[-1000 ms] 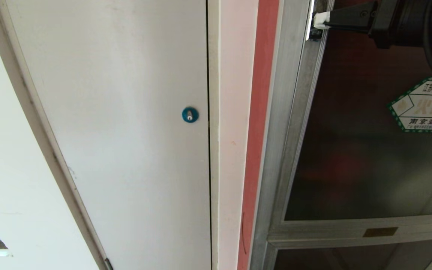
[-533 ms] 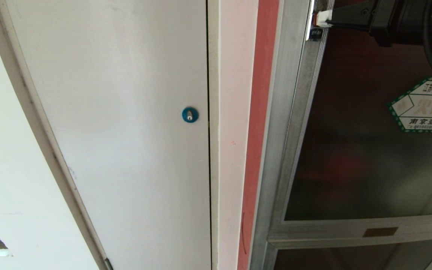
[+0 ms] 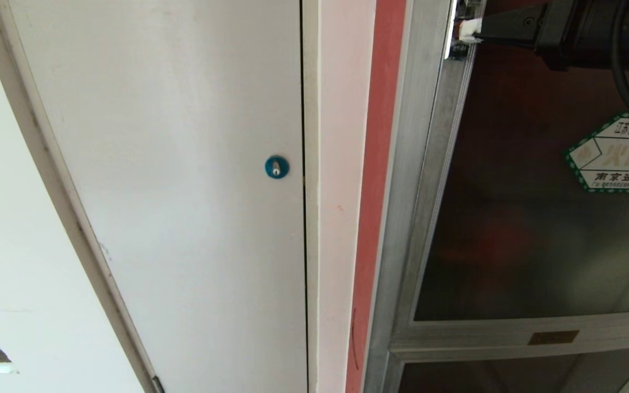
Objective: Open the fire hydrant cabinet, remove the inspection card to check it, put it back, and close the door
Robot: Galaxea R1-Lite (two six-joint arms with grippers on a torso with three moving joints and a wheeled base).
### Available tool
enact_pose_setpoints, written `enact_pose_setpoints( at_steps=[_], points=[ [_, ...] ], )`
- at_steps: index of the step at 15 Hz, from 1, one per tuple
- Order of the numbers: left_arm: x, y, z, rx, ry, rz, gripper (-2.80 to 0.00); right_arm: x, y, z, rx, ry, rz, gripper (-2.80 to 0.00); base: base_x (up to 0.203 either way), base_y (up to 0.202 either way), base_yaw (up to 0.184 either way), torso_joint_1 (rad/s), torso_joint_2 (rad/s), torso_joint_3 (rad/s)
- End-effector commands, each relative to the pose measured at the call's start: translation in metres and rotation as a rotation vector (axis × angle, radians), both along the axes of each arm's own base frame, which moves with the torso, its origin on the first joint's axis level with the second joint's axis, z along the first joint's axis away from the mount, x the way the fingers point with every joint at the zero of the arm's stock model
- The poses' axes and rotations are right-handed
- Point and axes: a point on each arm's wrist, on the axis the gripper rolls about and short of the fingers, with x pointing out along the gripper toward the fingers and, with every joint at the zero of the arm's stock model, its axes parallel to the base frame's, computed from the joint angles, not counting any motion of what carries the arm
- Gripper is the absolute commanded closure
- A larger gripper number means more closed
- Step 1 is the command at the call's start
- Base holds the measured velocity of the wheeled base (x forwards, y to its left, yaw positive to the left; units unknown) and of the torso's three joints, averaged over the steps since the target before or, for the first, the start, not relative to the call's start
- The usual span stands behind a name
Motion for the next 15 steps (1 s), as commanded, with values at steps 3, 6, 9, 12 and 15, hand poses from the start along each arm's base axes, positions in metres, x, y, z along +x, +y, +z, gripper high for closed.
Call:
enact_pose_setpoints(
  at_steps=[3, 6, 9, 12, 15],
  points=[
    [0.000, 0.000, 0.000, 0.000, 0.001, 0.001, 0.00, -0.001, -0.001, 0.000, -0.002, 0.002, -0.005, 0.00, 0.000, 0.000, 0.000, 0.000, 0.00, 0.000],
    [0.000, 0.000, 0.000, 0.000, 0.001, 0.001, 0.00, -0.015, -0.003, 0.004, 0.002, -0.010, 0.006, 0.00, 0.000, 0.000, 0.000, 0.000, 0.00, 0.000],
    [0.000, 0.000, 0.000, 0.000, 0.001, 0.001, 0.00, -0.037, 0.001, 0.003, -0.007, 0.017, 0.048, 0.00, 0.000, 0.000, 0.000, 0.000, 0.00, 0.000],
    [0.000, 0.000, 0.000, 0.000, 0.001, 0.001, 0.00, -0.060, 0.010, -0.006, -0.018, 0.042, 0.000, 0.00, 0.000, 0.000, 0.000, 0.000, 0.00, 0.000],
    [0.000, 0.000, 0.000, 0.000, 0.001, 0.001, 0.00, -0.067, 0.025, -0.030, -0.060, 0.093, -0.159, 0.00, 0.000, 0.000, 0.000, 0.000, 0.00, 0.000]
  ],
)
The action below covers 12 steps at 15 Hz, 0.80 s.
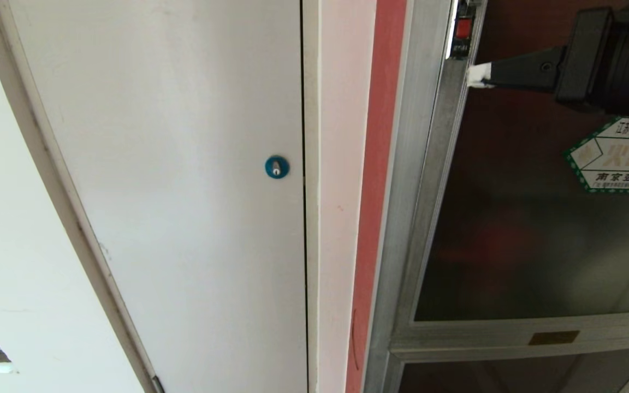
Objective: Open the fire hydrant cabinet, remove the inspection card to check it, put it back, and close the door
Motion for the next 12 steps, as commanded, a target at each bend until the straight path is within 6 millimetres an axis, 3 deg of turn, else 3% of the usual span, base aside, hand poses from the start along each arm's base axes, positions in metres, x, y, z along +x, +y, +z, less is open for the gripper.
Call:
enact_pose_setpoints(
  at_steps=[1, 5, 12],
  points=[
    [0.000, 0.000, 0.000, 0.000, 0.001, 0.001, 0.00, -0.007, 0.006, -0.013, -0.006, -0.008, -0.101, 0.00, 0.000, 0.000, 0.000, 0.000, 0.00, 0.000],
    [0.000, 0.000, 0.000, 0.000, 0.001, 0.001, 0.00, 0.003, 0.024, -0.029, -0.016, -0.109, -0.194, 0.00, 0.000, 0.000, 0.000, 0.000, 0.00, 0.000],
    [0.000, 0.000, 0.000, 0.000, 0.001, 0.001, 0.00, 0.012, 0.061, -0.039, -0.061, -0.271, -0.308, 0.00, 0.000, 0.000, 0.000, 0.000, 0.00, 0.000]
  ],
)
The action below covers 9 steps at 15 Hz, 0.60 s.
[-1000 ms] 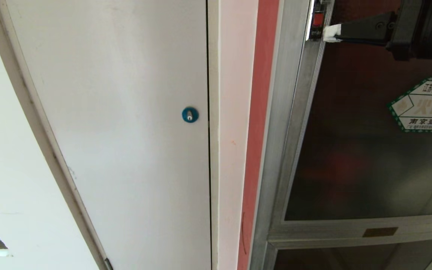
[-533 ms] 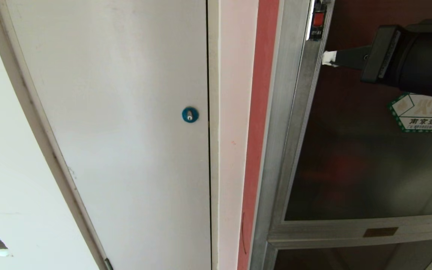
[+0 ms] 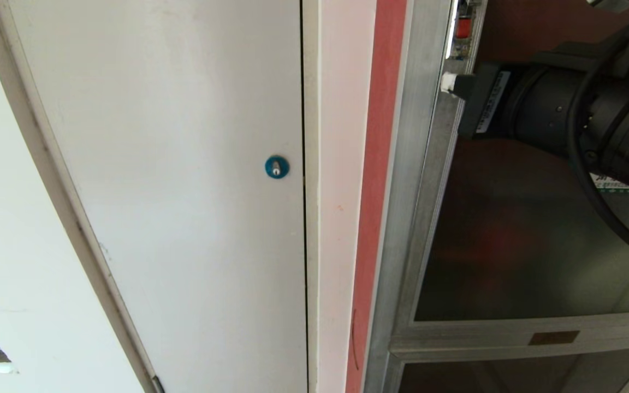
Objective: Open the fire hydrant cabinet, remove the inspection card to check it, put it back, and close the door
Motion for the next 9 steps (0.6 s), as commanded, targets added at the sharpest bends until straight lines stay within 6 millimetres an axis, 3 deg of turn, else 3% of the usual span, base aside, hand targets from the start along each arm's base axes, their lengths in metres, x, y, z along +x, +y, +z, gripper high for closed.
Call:
enact_pose_setpoints(
  at_steps=[1, 3, 4, 9],
  points=[
    [0.000, 0.000, 0.000, 0.000, 0.001, 0.000, 0.00, 0.009, 0.012, -0.007, -0.042, -0.043, -0.030, 0.00, 0.000, 0.000, 0.000, 0.000, 0.00, 0.000],
    [0.000, 0.000, 0.000, 0.000, 0.001, 0.000, 0.00, 0.010, 0.012, -0.003, -0.042, -0.087, -0.065, 0.00, 0.000, 0.000, 0.000, 0.000, 0.00, 0.000],
    [0.000, 0.000, 0.000, 0.000, 0.001, 0.000, 0.00, 0.009, 0.010, 0.001, -0.037, -0.106, -0.079, -2.80, 0.000, 0.000, 0.000, 0.000, 0.00, 0.000],
    [0.000, 0.000, 0.000, 0.000, 0.001, 0.000, 0.00, -0.009, -0.007, 0.021, 0.004, -0.169, -0.092, -2.80, 0.000, 0.000, 0.000, 0.000, 0.00, 0.000]
  ],
)
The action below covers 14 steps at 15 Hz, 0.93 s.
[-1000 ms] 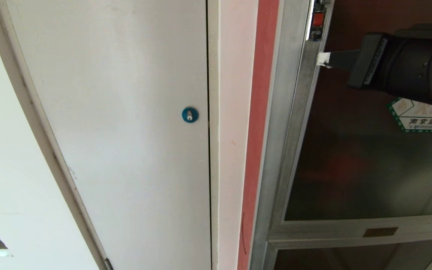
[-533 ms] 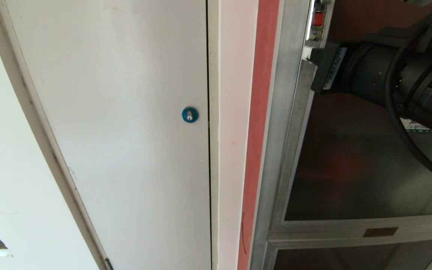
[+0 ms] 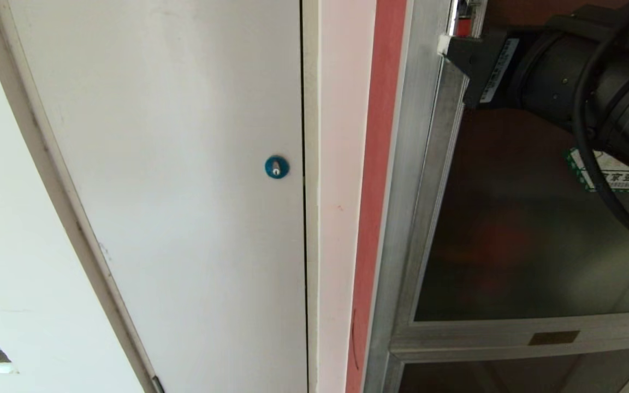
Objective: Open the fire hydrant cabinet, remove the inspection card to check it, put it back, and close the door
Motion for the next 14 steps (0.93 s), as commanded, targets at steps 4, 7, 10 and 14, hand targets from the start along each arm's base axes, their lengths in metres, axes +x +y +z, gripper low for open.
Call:
enact_pose_setpoints(
  at_steps=[4, 7, 10, 14],
  points=[
    [0.000, 0.000, 0.000, 0.001, 0.001, 0.000, 0.00, -0.024, -0.024, 0.017, 0.051, -0.057, 0.002, -2.80, 0.000, 0.000, 0.000, 0.000, 0.00, 0.000],
    [0.000, 0.000, 0.000, 0.001, 0.001, 0.000, 0.00, -0.036, -0.033, 0.006, 0.005, -0.060, 0.092, -2.80, 0.000, 0.000, 0.000, 0.000, 0.00, 0.000],
    [0.000, 0.000, 0.000, 0.001, 0.001, 0.000, 0.00, -0.033, -0.032, 0.008, 0.002, -0.066, 0.088, -2.80, 0.000, 0.000, 0.000, 0.000, 0.00, 0.000],
    [0.000, 0.000, 0.000, 0.001, 0.001, 0.000, 0.00, -0.007, -0.011, 0.011, -0.005, -0.088, -0.025, -2.80, 0.000, 0.000, 0.000, 0.000, 0.00, 0.000]
  ],
)
